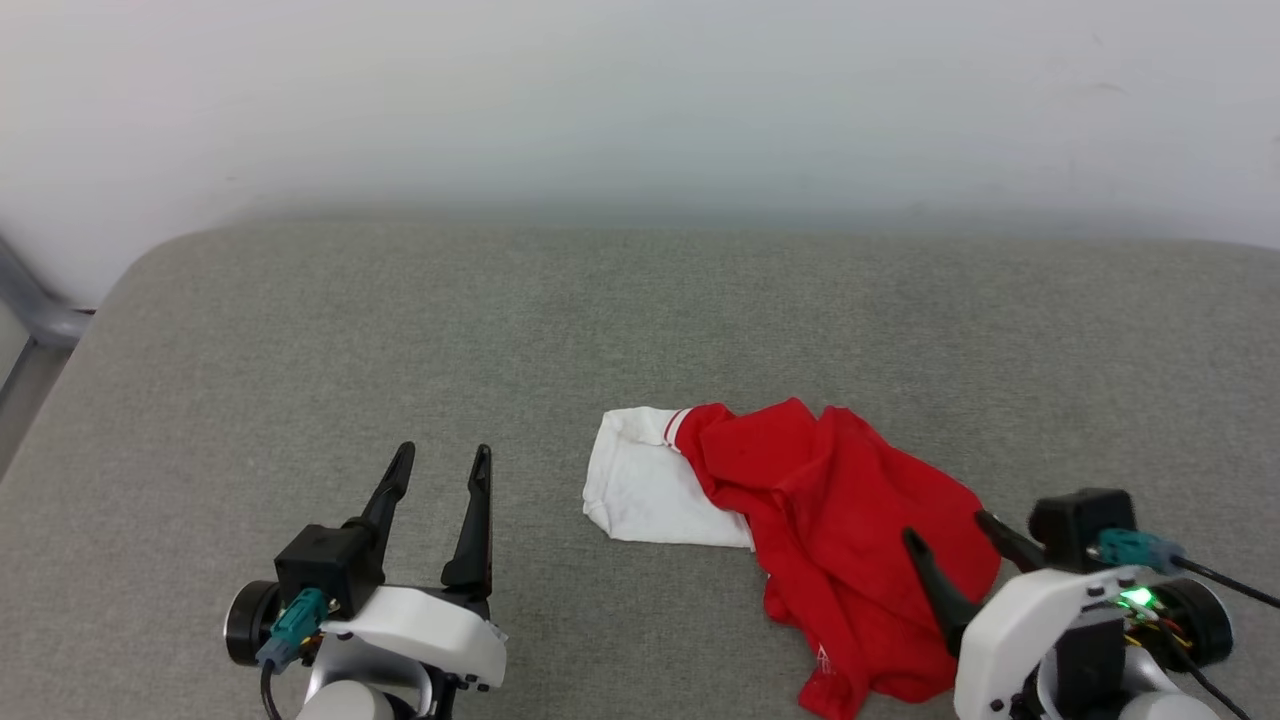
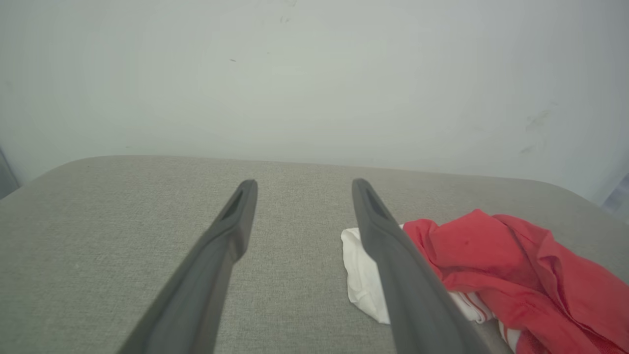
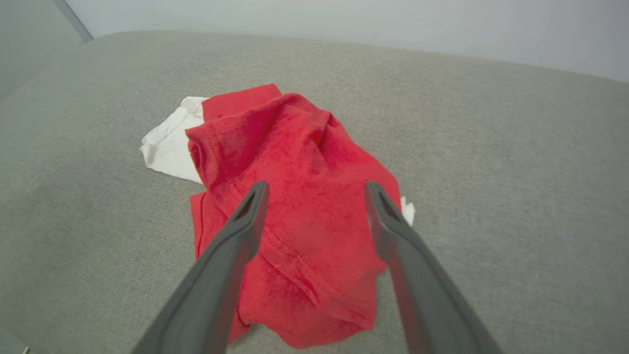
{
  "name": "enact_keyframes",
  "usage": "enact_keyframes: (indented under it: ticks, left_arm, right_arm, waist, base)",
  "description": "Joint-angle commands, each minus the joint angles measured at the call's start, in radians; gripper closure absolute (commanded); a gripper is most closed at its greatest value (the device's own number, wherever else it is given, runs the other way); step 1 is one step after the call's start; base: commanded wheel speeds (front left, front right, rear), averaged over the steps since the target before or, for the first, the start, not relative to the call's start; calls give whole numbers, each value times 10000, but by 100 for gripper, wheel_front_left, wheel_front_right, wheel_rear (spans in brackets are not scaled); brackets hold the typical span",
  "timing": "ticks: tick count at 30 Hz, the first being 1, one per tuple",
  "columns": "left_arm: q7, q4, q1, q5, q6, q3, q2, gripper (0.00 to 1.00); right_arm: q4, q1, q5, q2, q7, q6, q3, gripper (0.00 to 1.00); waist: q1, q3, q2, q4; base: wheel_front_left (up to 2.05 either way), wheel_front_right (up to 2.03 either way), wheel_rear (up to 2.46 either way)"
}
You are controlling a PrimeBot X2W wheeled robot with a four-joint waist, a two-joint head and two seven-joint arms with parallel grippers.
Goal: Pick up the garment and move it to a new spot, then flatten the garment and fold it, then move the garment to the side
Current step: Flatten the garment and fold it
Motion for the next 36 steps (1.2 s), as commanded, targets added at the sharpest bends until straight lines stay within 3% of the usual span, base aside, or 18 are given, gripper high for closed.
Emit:
enact_keyframes:
  ticks: [1, 9, 17, 18, 19, 27, 36]
  left_arm:
    - [-24, -14, -152, 32, -65, -11, -40, 0]
    - [-24, 10, -591, 219, -310, -34, -343, 0]
    - [-24, 113, -753, 413, -513, 125, -650, 0]
    - [-24, 125, -752, 438, -530, 164, -678, 0]
    - [-24, 133, -750, 453, -553, 197, -699, 0]
    - [-25, 190, -494, 636, -648, 518, -849, 0]
    - [-25, 221, -477, 794, -857, 710, -987, 0]
  right_arm:
    - [20, -284, 159, -141, 278, -7, 257, 0]
    - [699, -1733, 685, -747, 1695, -7, 2255, 0]
    - [2044, -2926, 521, -973, 2275, -7, 3005, 0]
    - [2164, -3016, 440, -1033, 2280, -8, 2968, 57]
    - [2265, -3068, 444, -1044, 2299, -7, 2948, 99]
    - [2134, -3425, 476, -1353, 2073, -8, 2101, 100]
    - [2410, -3546, 17, -1937, 2125, -7, -1023, 100]
  waist:
    - [0, 225, 0, 247]
    - [0, 740, 0, 805]
    - [0, 1082, 0, 1041]
    - [0, 1100, 0, 1052]
    - [0, 1110, 0, 1056]
    - [0, 948, 0, 810]
    - [0, 910, 0, 411]
  base:
    - [0, 0, 0]
    - [0, 0, 0]
    - [0, 0, 0]
    - [0, 0, 0]
    - [0, 0, 0]
    - [0, 0, 0]
    - [0, 0, 0]
